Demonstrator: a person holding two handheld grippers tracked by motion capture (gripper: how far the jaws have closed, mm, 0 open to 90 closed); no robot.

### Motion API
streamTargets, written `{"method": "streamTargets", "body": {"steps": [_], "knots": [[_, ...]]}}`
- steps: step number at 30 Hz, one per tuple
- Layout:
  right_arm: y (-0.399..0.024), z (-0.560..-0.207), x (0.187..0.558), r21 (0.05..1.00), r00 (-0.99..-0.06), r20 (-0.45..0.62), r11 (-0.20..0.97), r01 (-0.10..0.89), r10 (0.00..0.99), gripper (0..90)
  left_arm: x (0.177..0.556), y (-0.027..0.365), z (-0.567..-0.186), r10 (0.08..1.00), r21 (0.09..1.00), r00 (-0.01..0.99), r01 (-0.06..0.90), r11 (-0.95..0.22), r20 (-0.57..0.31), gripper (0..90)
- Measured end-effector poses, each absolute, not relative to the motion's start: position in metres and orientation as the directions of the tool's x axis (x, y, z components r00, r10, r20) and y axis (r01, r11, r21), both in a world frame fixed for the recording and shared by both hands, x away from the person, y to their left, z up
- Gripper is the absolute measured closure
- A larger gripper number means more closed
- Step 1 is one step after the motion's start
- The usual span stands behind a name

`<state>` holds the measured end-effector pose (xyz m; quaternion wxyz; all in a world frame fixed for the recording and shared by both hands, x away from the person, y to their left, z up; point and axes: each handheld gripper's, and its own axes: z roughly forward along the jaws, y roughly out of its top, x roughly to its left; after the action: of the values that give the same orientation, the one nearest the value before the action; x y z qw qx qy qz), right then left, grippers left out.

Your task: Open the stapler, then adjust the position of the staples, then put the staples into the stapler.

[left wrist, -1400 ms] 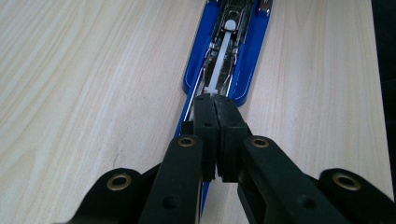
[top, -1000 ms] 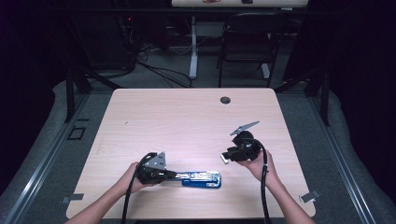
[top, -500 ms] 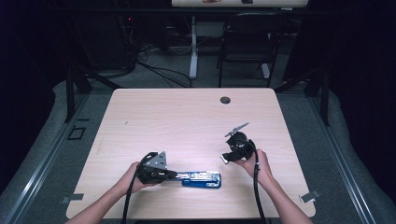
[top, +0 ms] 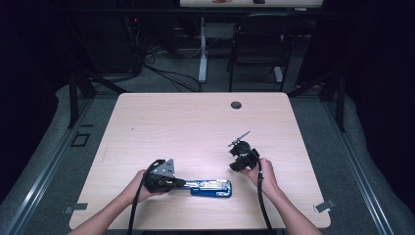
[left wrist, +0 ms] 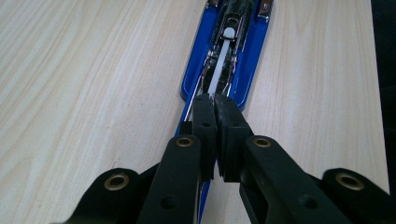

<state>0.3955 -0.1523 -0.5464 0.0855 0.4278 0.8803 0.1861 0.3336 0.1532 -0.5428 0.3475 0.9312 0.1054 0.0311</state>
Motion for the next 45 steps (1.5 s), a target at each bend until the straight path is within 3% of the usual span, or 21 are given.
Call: {"method": "streamTargets", "body": {"steps": [10, 17, 21, 45], "knots": [[-0.152, -0.551, 0.397, 0.381, -0.611, 0.023, 0.558, 0.737, 0.791, 77.6, 0.334, 0.153, -0.543, 0.219, 0.655, 0.976, 0.177, -0.735, -0.017, 87.5], [-0.150, -0.547, 0.395, 0.385, -0.618, 0.017, 0.565, 0.730, 0.786, 78.2, 0.334, 0.153, -0.543, 0.217, 0.653, 0.976, 0.175, -0.737, -0.018, 87.6], [-0.150, -0.540, 0.393, 0.441, -0.616, 0.054, 0.534, 0.721, 0.786, 78.2, 0.334, 0.154, -0.543, 0.217, 0.657, 0.976, 0.177, -0.733, -0.020, 87.5], [-0.145, -0.508, 0.376, 0.484, -0.746, 0.022, 0.645, 0.591, 0.666, 78.3, 0.335, 0.153, -0.543, 0.209, 0.656, 0.978, 0.170, -0.736, -0.018, 87.1]]}}
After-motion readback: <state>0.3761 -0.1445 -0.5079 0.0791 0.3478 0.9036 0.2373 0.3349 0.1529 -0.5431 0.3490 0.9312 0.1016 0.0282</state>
